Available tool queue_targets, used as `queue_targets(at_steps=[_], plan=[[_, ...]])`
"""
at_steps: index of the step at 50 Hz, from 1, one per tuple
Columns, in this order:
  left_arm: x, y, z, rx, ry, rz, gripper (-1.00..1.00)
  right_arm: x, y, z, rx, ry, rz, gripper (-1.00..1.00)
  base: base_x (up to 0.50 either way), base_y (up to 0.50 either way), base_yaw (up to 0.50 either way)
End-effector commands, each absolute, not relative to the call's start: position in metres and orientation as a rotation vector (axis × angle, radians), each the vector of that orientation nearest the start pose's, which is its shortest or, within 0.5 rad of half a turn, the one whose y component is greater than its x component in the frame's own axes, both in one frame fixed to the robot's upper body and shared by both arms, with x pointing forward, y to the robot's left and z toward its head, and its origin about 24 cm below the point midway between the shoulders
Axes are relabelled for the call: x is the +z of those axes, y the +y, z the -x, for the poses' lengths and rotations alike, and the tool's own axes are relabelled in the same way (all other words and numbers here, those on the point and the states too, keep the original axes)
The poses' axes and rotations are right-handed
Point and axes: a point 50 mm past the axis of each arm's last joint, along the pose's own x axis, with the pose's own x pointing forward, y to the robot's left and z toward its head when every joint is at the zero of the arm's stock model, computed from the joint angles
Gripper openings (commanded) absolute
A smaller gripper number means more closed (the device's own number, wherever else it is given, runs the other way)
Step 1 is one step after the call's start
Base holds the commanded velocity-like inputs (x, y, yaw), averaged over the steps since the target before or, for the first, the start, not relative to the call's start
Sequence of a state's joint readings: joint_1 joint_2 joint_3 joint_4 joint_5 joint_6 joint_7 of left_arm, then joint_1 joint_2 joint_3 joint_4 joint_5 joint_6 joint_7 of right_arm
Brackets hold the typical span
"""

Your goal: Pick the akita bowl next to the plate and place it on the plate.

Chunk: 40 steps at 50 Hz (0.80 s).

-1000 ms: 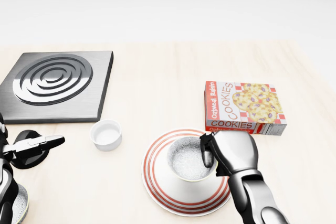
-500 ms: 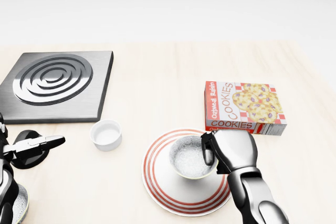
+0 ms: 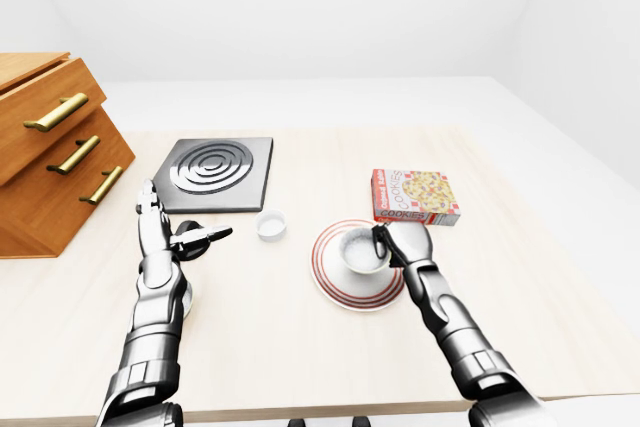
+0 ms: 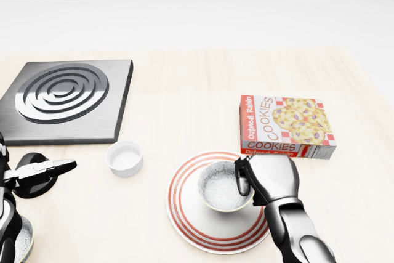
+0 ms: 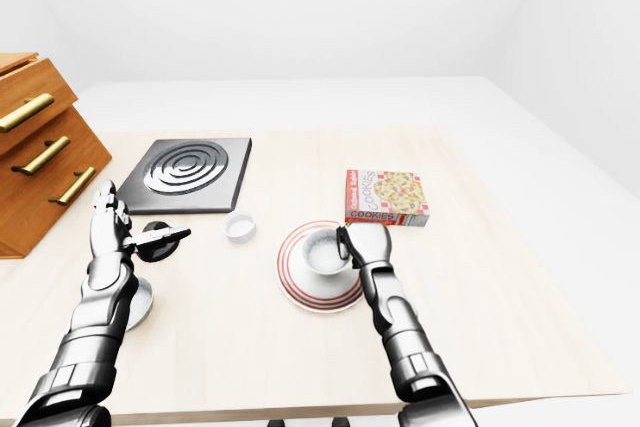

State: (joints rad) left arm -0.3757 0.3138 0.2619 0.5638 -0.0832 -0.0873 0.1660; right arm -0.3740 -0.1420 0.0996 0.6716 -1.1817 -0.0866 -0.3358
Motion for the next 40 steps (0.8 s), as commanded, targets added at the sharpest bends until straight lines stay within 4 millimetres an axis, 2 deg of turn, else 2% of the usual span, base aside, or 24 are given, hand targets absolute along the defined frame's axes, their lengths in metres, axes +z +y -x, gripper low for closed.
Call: queue_targets(at_steps=[1, 10, 21, 22, 26, 36, 40], plan=[[0.053, 0.278, -0.309, 0.439, 0.046, -0.122, 1.00, 0.008, -0.158, -0.314, -0.043, -0.018, 1.134, -1.00, 0.00, 0.00, 0.00], [0.051, 0.277, -0.310, 0.437, 0.053, -0.123, 1.00, 0.001, -0.159, -0.312, -0.047, -0.007, 1.156, -1.00, 0.00, 0.00, 0.00], [0.054, 0.277, -0.309, 0.437, 0.039, -0.123, 1.00, 0.004, -0.160, -0.313, -0.040, 0.008, 1.121, -1.00, 0.00, 0.00, 0.00], [0.053, 0.277, -0.309, 0.438, 0.045, -0.124, 1.00, 0.005, -0.160, -0.314, -0.029, 0.019, 1.102, 1.00, 0.00, 0.00, 0.00], [0.054, 0.278, -0.310, 0.440, 0.040, -0.125, 1.00, 0.013, -0.163, -0.313, -0.006, 0.021, 1.051, 1.00, 0.00, 0.00, 0.00], [0.056, 0.279, -0.310, 0.450, 0.037, -0.121, 1.00, 0.006, -0.168, -0.309, 0.024, 0.064, 1.077, 1.00, 0.00, 0.00, 0.00], [0.056, 0.280, -0.311, 0.451, 0.036, -0.118, 1.00, 0.010, -0.168, -0.306, 0.042, 0.047, 1.082, 1.00, 0.00, 0.00, 0.00]])
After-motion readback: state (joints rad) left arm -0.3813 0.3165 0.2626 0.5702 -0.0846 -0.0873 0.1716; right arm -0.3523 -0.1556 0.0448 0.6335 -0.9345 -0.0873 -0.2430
